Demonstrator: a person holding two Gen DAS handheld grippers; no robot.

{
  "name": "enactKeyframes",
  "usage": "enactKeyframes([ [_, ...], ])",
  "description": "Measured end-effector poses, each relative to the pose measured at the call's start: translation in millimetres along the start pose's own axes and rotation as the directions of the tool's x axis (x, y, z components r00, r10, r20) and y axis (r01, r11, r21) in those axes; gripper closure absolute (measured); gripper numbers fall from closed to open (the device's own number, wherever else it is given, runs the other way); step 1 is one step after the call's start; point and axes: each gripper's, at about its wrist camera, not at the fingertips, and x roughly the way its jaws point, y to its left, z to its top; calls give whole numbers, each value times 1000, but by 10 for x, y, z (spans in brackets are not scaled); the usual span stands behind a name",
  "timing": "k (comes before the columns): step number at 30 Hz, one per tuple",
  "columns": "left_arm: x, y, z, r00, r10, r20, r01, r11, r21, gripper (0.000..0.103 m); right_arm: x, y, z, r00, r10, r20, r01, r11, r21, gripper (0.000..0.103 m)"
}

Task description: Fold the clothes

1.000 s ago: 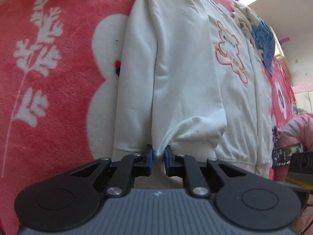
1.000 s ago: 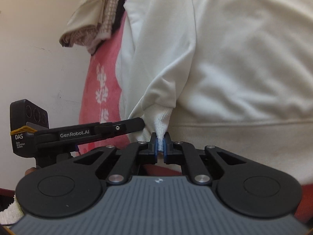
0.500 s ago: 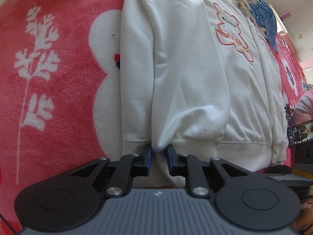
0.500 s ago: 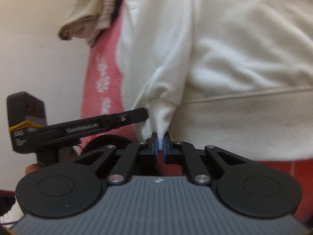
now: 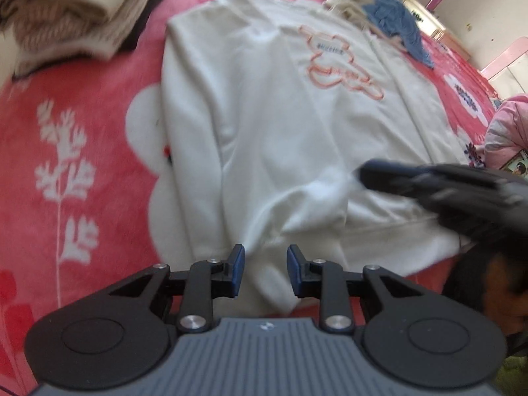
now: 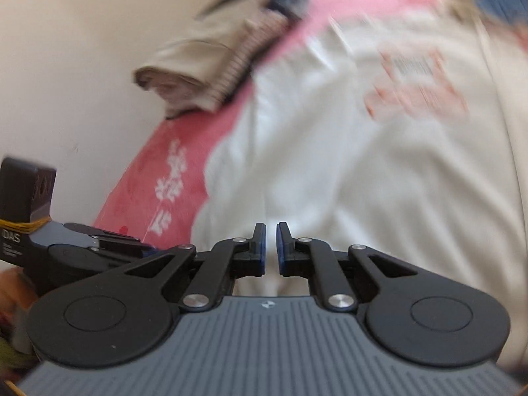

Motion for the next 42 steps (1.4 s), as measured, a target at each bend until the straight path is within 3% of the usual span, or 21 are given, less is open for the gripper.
enactKeyframes([
  [2,-11,-47,11,999,20,38,-20,1000,21,75,309,47,-39,999,-23,-43,20,997,-73,96],
  [5,49,-143,50,999,18,47,-20,999,33,75,659,-119,-297,986,-21,-168,5,996,-91,98],
  [8,139,-180,85,999,6,34,-7,999,42,75,599,-306,-141,975,33,-218,-38,999,-21,98],
  [12,186,-253,74,1000,-9,15,7,995,98,74,339,-499,278,991,-42,-129,44,999,16,95],
  [15,279,-382,29,999,-1,-46,9,988,156,73,322,-488,622,996,-42,-74,41,999,-22,95],
  [19,400,-464,-22,994,9,-108,10,985,171,69,719,-204,1040,995,27,-92,-41,989,-145,94],
  [21,414,-464,-44,994,9,-112,10,986,164,67,1029,-56,1202,988,51,-144,-80,976,-204,86],
  [23,422,-457,-63,993,8,-118,11,988,157,67,1362,62,1305,981,24,-195,-73,965,-251,74],
  [28,419,-452,-115,992,4,-125,16,987,161,65,1994,135,1381,959,-52,-277,-32,957,-287,74],
  [30,413,-454,-136,992,4,-128,18,985,169,64,2091,88,1388,957,-47,-285,-32,964,-264,74],
  [32,401,-452,-153,991,-2,-131,25,984,177,62,2059,33,1400,963,-17,-269,-49,971,-236,91],
  [35,389,-440,-173,991,-10,-137,35,983,179,60,2013,-46,1426,969,12,-247,-65,977,-205,100],
  [39,357,-435,-214,991,-5,-133,30,981,190,60,1925,-101,1470,976,58,-208,-95,981,-172,101],
  [42,332,-416,-238,991,-4,-133,30,981,189,60,1858,-146,1522,977,140,-161,-156,983,-94,101],
])
